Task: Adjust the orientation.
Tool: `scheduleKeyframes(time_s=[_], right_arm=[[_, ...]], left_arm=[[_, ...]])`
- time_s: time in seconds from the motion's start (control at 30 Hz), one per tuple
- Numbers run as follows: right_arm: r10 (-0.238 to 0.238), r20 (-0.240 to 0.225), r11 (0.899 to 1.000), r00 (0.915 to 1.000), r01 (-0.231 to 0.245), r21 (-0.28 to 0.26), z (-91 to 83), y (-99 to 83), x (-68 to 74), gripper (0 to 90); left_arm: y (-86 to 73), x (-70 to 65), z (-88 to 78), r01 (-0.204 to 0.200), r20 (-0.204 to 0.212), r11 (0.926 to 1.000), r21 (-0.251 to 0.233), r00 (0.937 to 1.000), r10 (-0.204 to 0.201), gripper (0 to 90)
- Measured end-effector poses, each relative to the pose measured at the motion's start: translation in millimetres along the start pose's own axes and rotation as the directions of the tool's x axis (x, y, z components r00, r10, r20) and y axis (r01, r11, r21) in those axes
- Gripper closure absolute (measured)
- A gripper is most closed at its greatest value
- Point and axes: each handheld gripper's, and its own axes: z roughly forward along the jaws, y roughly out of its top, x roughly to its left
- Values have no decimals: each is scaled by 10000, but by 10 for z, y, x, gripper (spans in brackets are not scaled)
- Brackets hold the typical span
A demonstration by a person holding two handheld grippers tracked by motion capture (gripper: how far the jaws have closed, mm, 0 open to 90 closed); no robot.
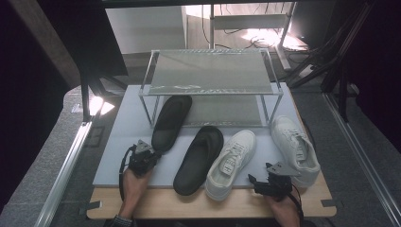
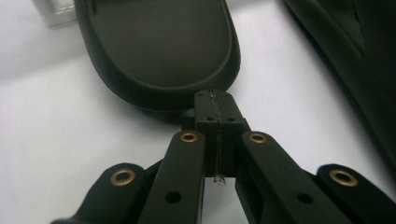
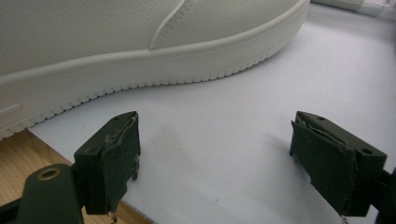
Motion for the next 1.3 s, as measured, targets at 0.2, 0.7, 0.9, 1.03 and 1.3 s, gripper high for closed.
scheduleKeyframes(time_s=[0.2,0.7,0.9,1.03,1.3], right_arm=[[0,0,10000,10000,0,0,0,0,0,162],[2,-3,10000,10000,-2,-3,0,0,0,162],[2,-4,10000,10000,-2,-4,0,0,-1,162],[2,-6,10000,10000,-2,-4,0,0,-1,162],[3,-8,10000,10000,-3,-5,0,0,-1,162]], left_arm=[[93,-39,97,-2,73,10000,-96,10000,3,898],[358,-97,311,-194,23,9997,-146,9998,194,898],[440,-66,388,-179,-104,9998,-79,9998,178,898],[490,-28,441,-129,-167,9999,-49,9998,128,898],[569,40,535,83,-213,10000,-47,9997,-84,898]])
